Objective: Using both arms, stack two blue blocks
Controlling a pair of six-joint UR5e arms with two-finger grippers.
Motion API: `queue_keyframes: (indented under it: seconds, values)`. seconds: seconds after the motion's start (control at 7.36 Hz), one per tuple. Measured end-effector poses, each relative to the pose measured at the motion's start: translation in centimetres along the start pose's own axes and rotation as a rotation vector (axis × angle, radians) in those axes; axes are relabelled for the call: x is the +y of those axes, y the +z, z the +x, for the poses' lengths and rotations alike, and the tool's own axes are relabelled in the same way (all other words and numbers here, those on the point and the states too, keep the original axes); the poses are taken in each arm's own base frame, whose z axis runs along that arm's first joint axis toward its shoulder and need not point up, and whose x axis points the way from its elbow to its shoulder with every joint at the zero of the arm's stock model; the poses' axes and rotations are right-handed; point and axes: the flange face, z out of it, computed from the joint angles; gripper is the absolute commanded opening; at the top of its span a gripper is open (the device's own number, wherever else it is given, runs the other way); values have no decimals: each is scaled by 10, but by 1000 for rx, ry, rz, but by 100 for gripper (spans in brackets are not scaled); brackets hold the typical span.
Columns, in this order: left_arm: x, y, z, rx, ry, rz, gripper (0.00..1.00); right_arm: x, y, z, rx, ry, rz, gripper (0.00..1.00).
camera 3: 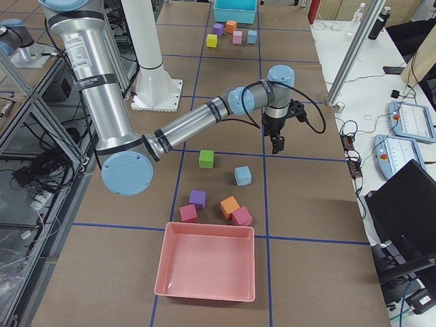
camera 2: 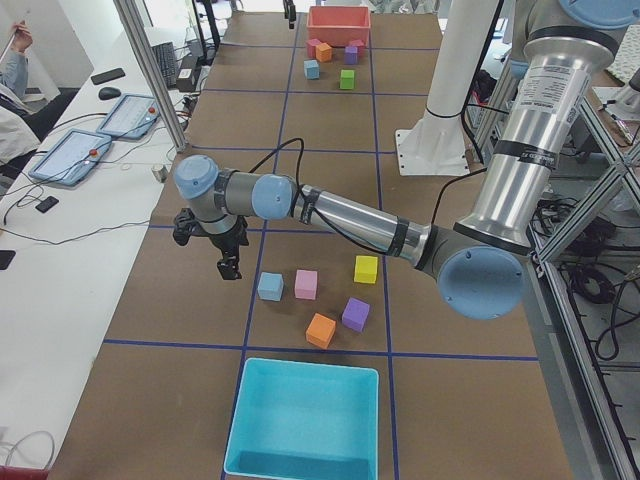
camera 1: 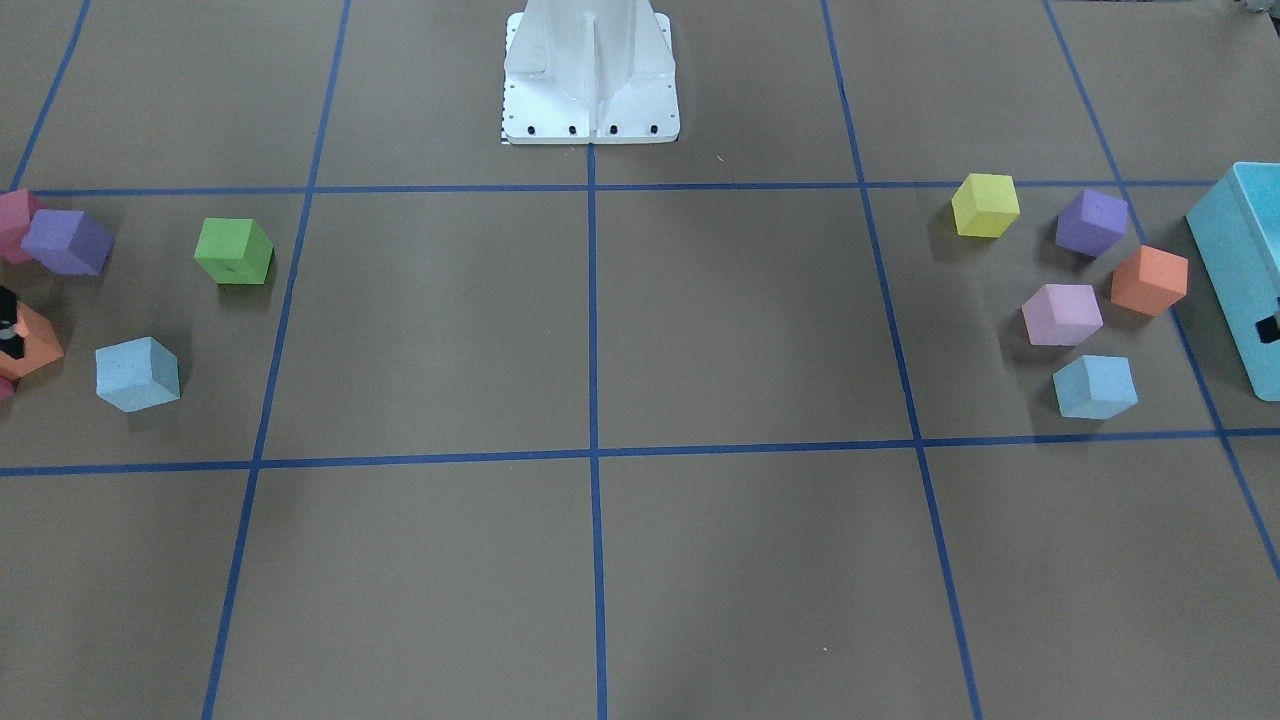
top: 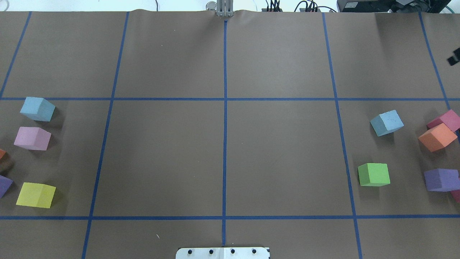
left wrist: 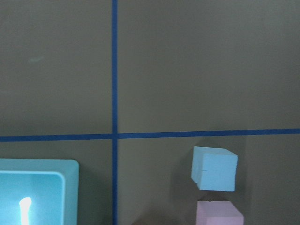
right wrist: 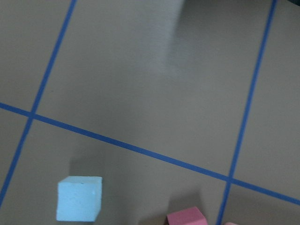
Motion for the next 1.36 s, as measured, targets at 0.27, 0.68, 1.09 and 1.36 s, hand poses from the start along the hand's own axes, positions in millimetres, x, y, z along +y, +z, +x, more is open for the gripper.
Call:
queue_keyframes:
  seconds: [0.27, 0.68, 1.09, 1.36]
  values:
    - [-10, 49, 21, 8, 4, -12, 99, -4, 44, -50, 4, 19, 9, 100]
    - [-15, 110, 29, -32, 4, -21, 99, 11, 74, -43, -1, -22, -19, 100]
    - [-13, 133, 27, -53, 4, -27, 99, 47, 97, -12, -17, -67, -36, 99]
    - [-10, 141, 28, -56, -3, -38, 99, 66, 108, 4, -22, -72, -27, 99]
